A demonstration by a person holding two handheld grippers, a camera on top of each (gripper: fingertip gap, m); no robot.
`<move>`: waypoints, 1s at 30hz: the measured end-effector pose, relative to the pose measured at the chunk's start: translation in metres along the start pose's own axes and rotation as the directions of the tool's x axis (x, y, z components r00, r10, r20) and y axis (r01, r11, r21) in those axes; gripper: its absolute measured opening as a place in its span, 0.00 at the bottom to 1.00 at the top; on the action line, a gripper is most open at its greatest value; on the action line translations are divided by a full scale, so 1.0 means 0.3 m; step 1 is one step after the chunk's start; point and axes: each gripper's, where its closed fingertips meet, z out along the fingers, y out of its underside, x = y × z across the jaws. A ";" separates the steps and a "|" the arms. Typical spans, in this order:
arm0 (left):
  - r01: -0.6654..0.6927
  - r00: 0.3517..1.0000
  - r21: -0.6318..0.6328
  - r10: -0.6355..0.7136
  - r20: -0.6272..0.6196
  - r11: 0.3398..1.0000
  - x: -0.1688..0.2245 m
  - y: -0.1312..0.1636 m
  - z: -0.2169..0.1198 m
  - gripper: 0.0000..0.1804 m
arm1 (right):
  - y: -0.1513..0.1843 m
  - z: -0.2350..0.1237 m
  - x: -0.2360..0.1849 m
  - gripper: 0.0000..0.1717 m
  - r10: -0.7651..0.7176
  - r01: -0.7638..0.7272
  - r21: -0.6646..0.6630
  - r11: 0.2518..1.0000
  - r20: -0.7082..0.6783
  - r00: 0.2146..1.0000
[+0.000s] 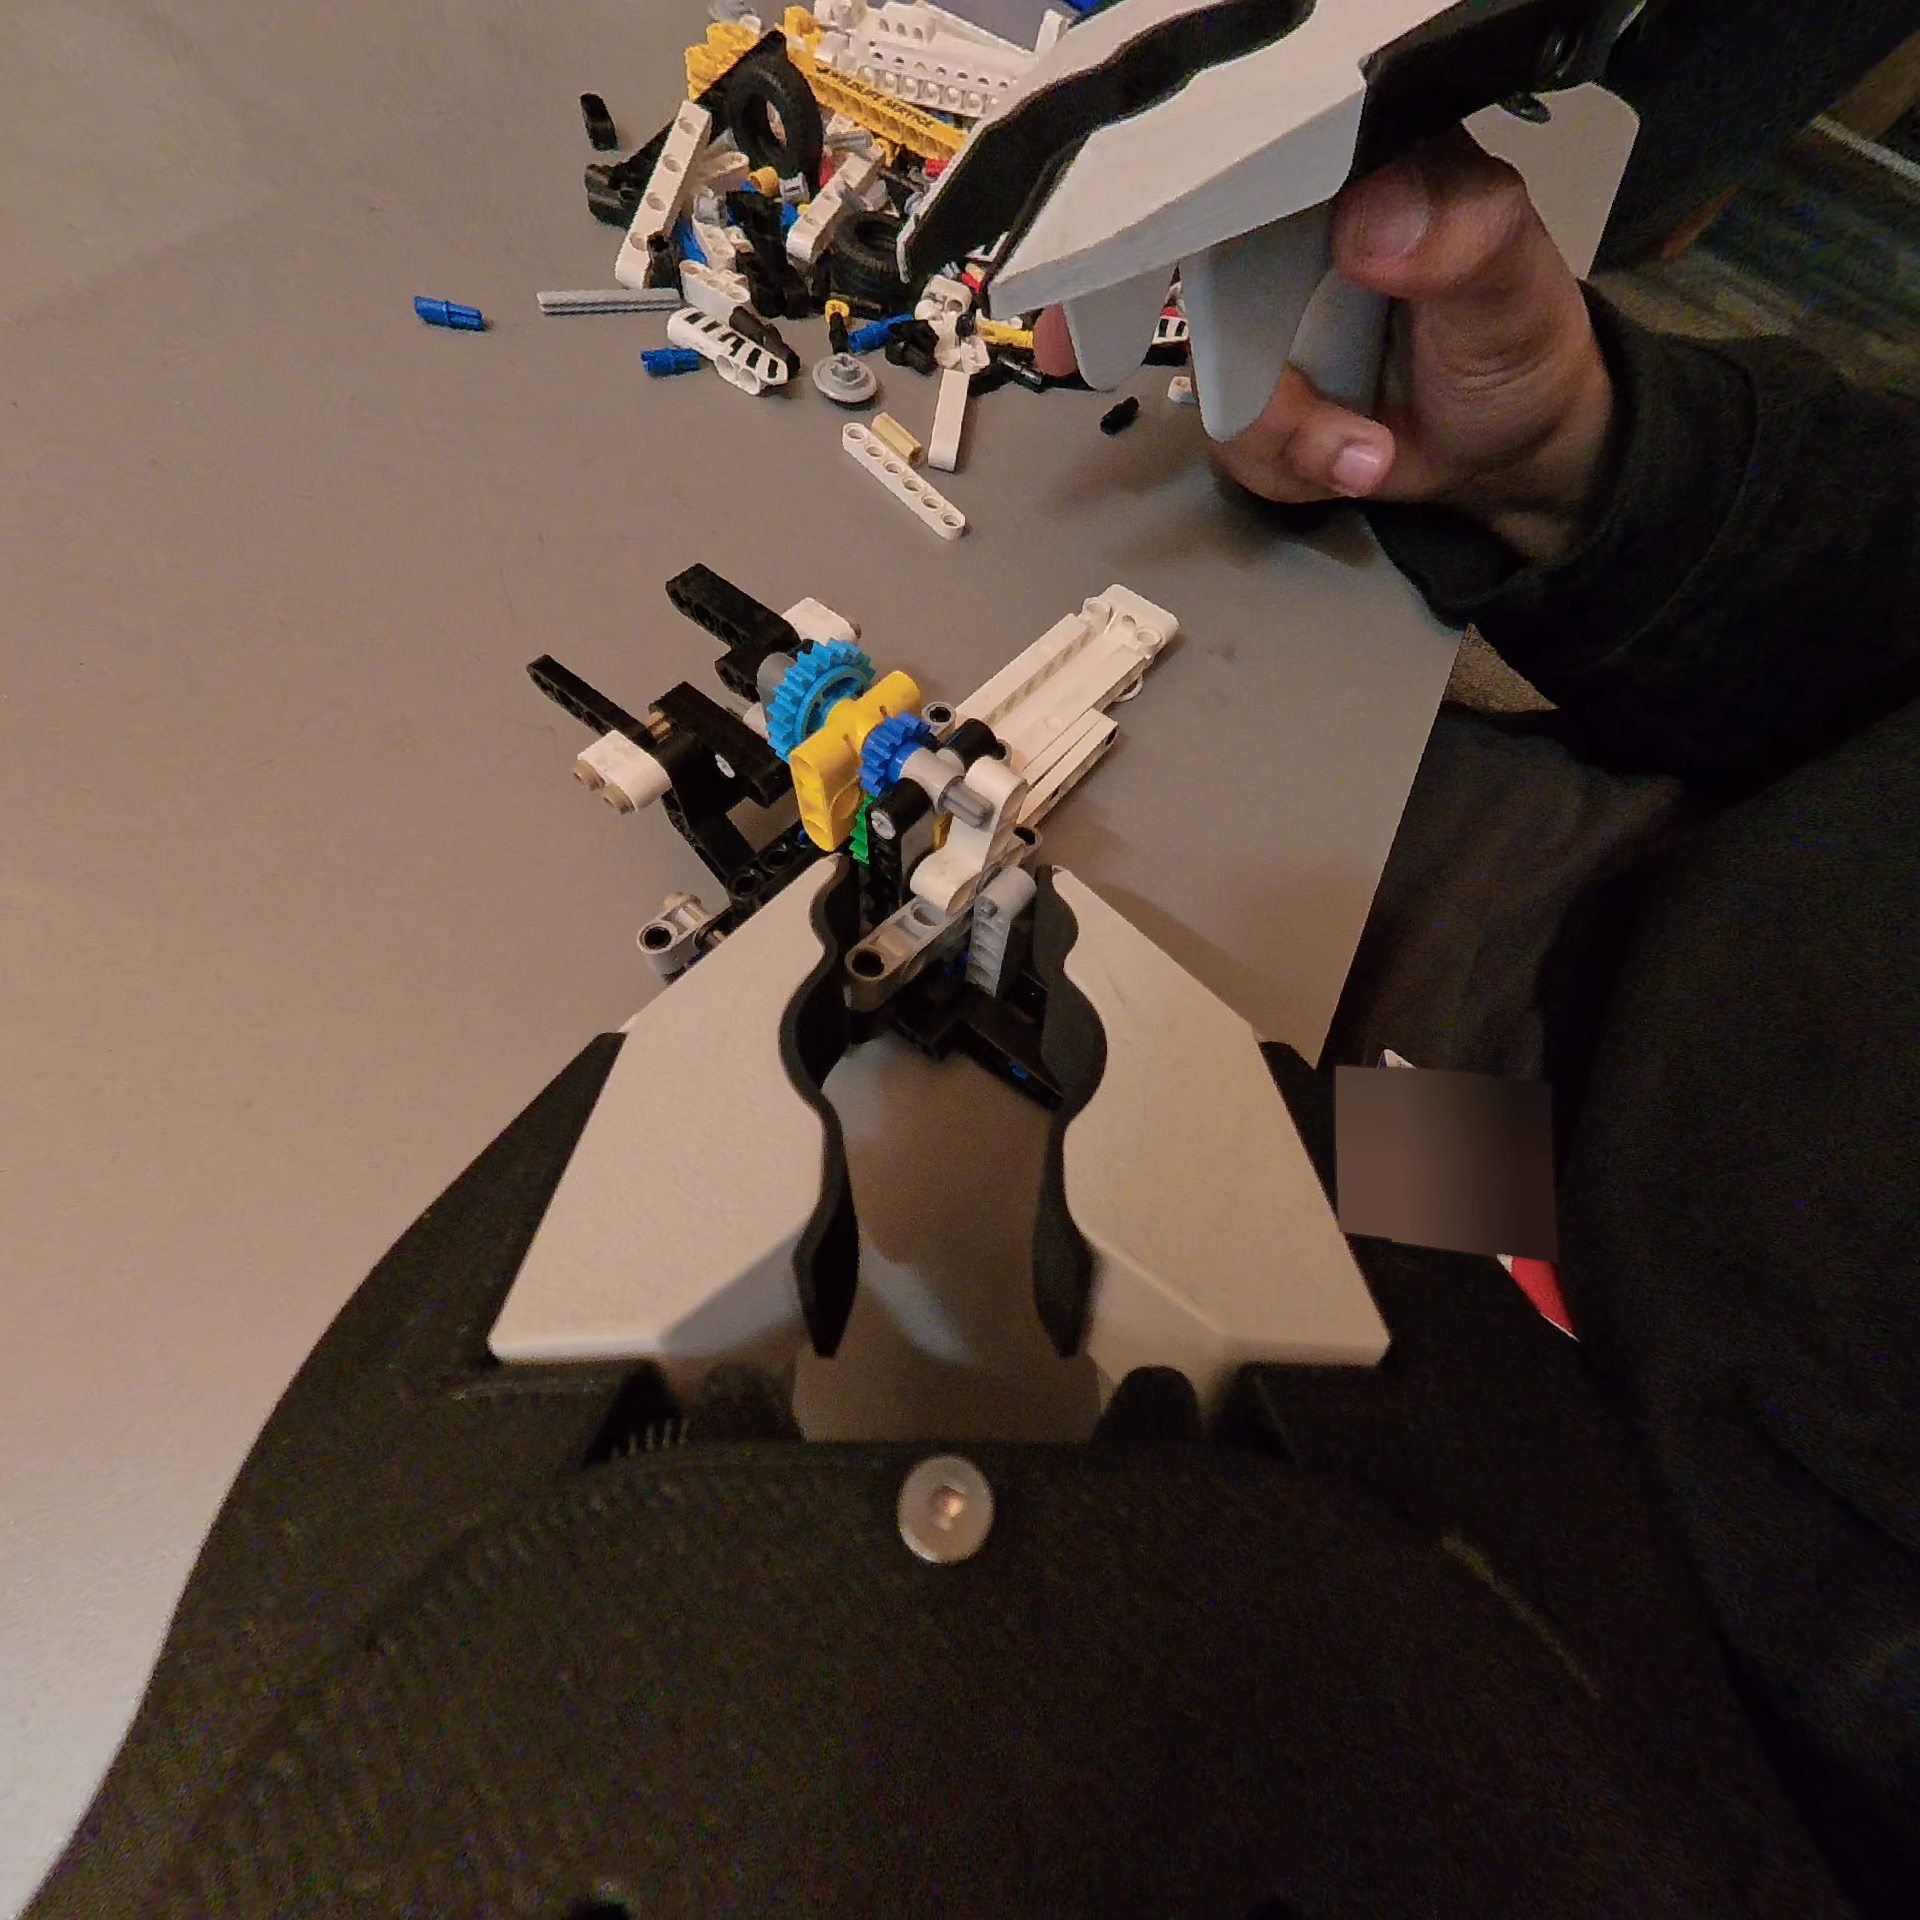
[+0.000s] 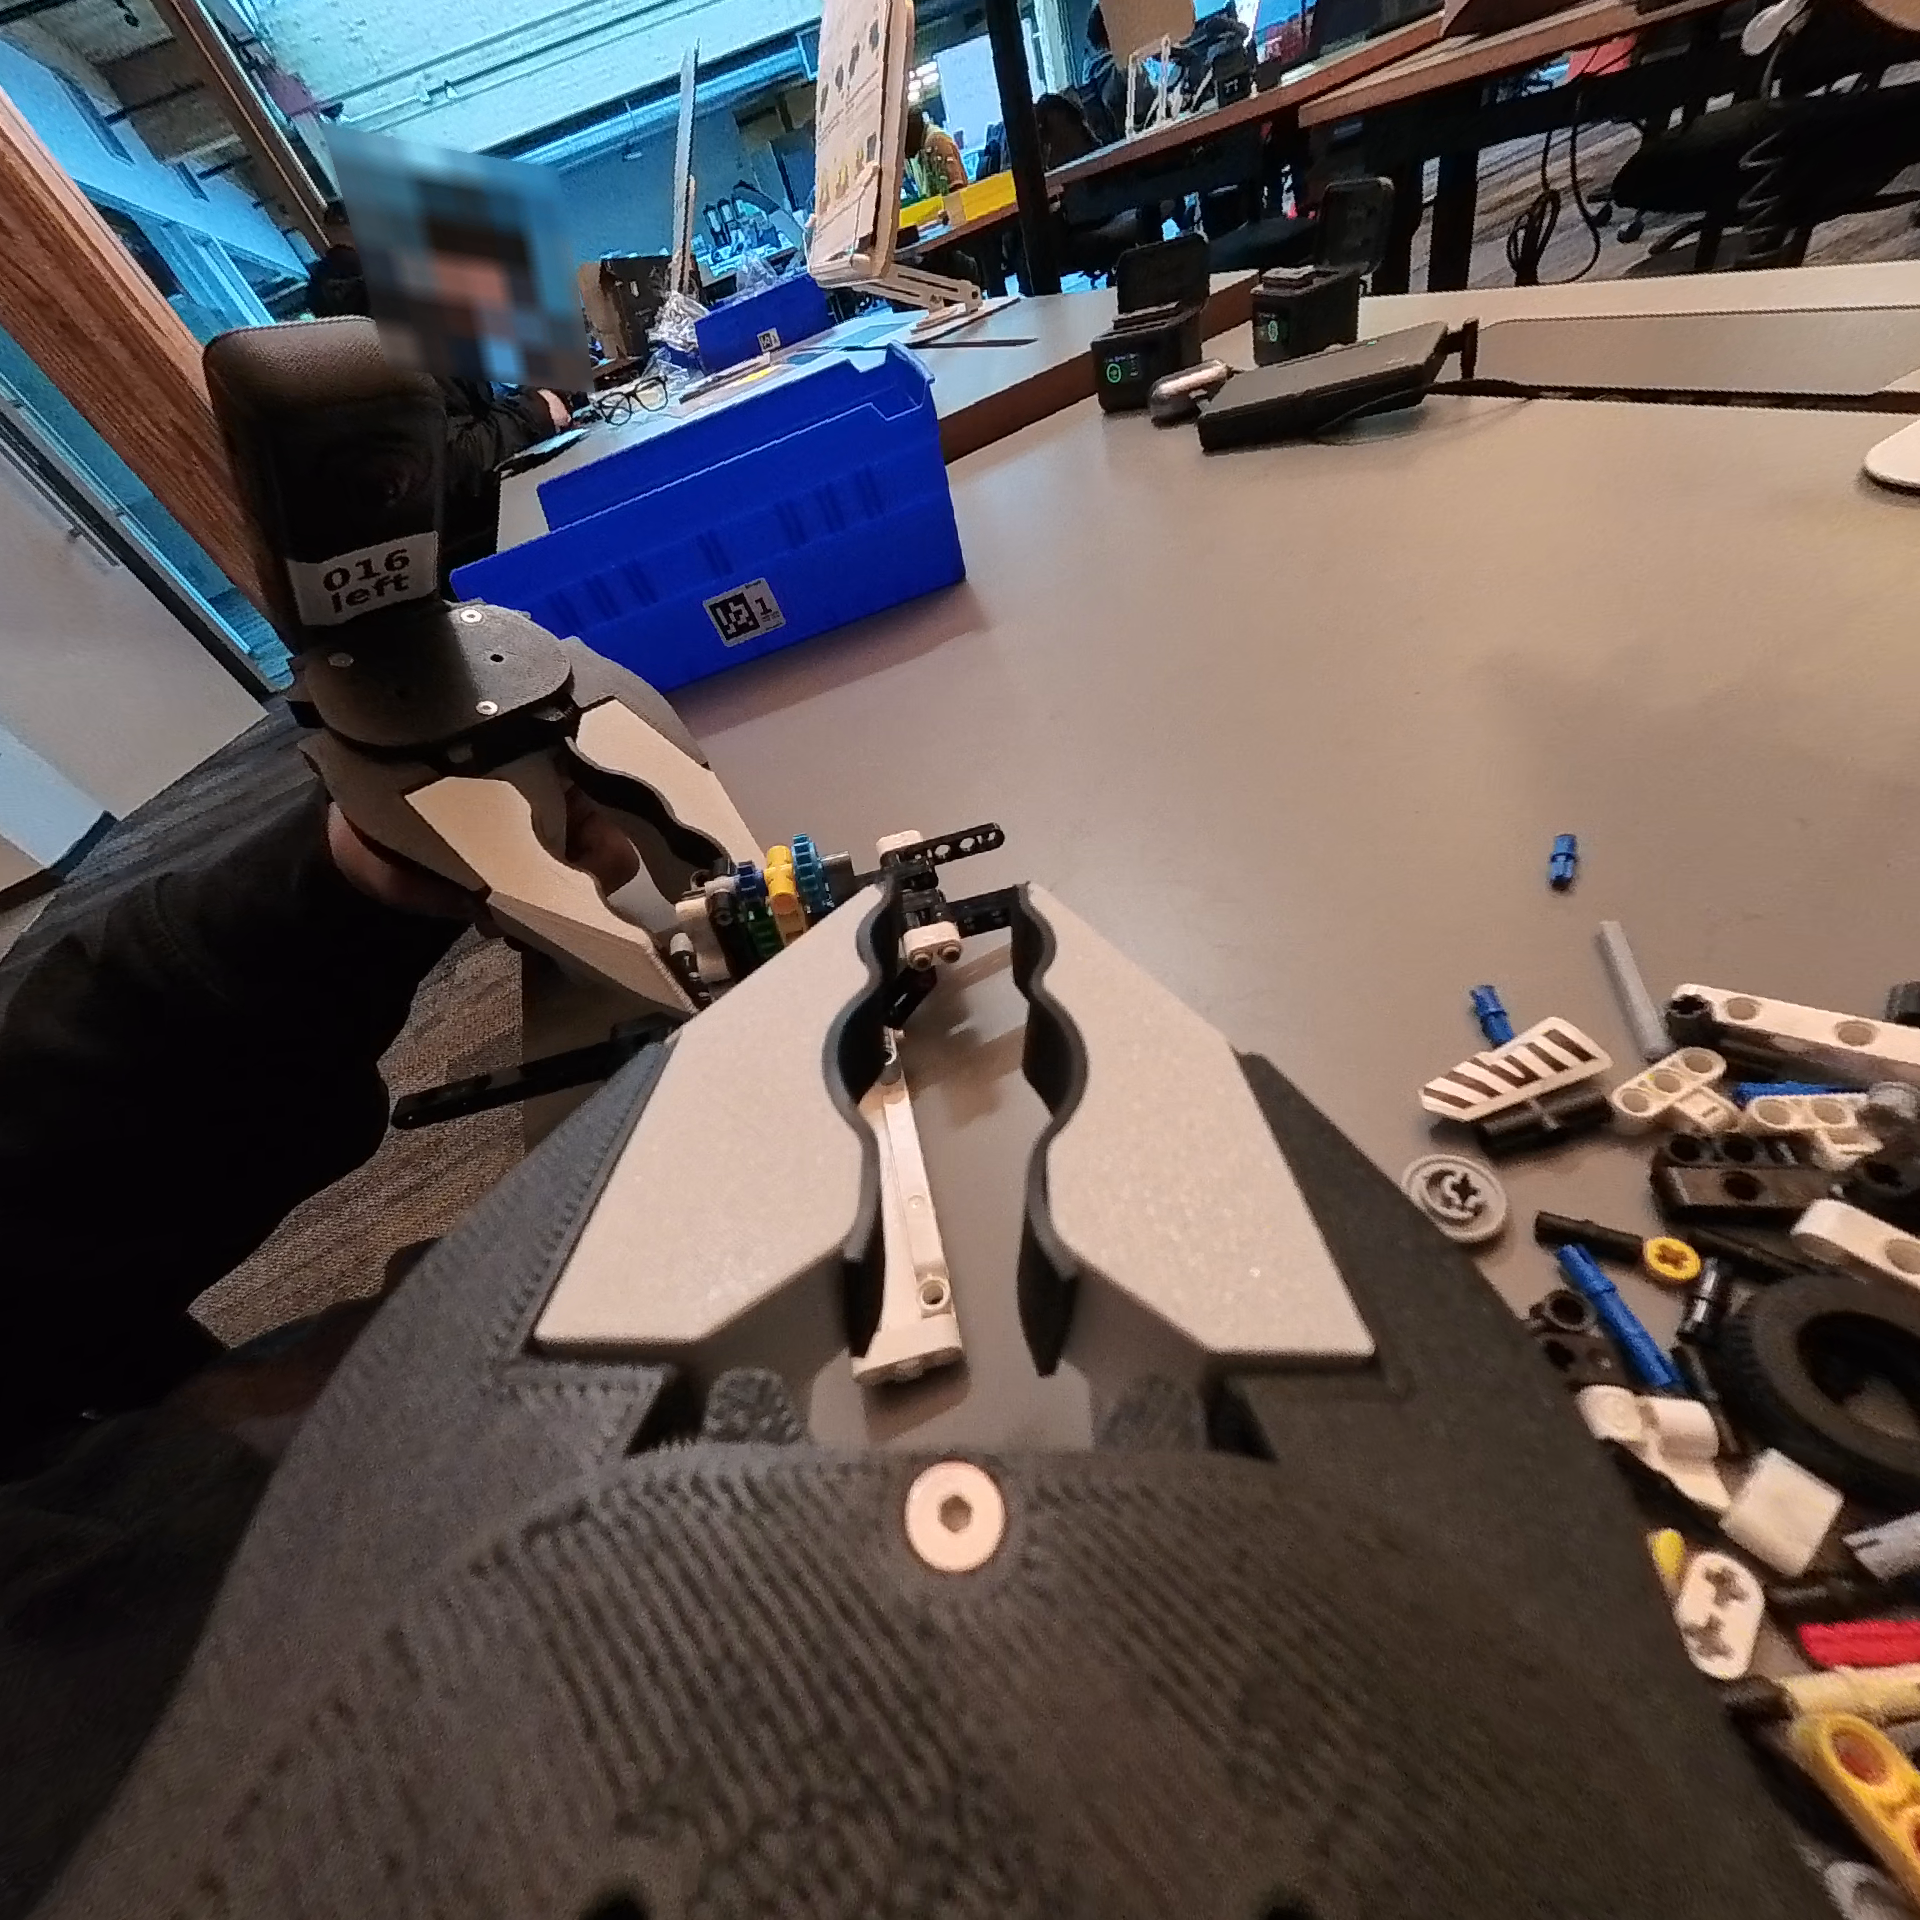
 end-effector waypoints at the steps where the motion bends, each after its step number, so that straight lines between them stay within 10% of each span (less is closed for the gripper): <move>1: 0.000 1.000 0.000 0.000 0.000 1.000 0.000 0.000 0.000 0.18 | 0.000 0.000 0.000 0.10 0.001 -0.001 0.001 1.000 0.000 1.000; 30: -0.001 1.000 -0.002 0.001 0.003 1.000 -0.001 0.000 0.002 0.18 | -0.005 -0.003 0.007 0.11 0.016 -0.016 0.009 1.000 -0.005 1.000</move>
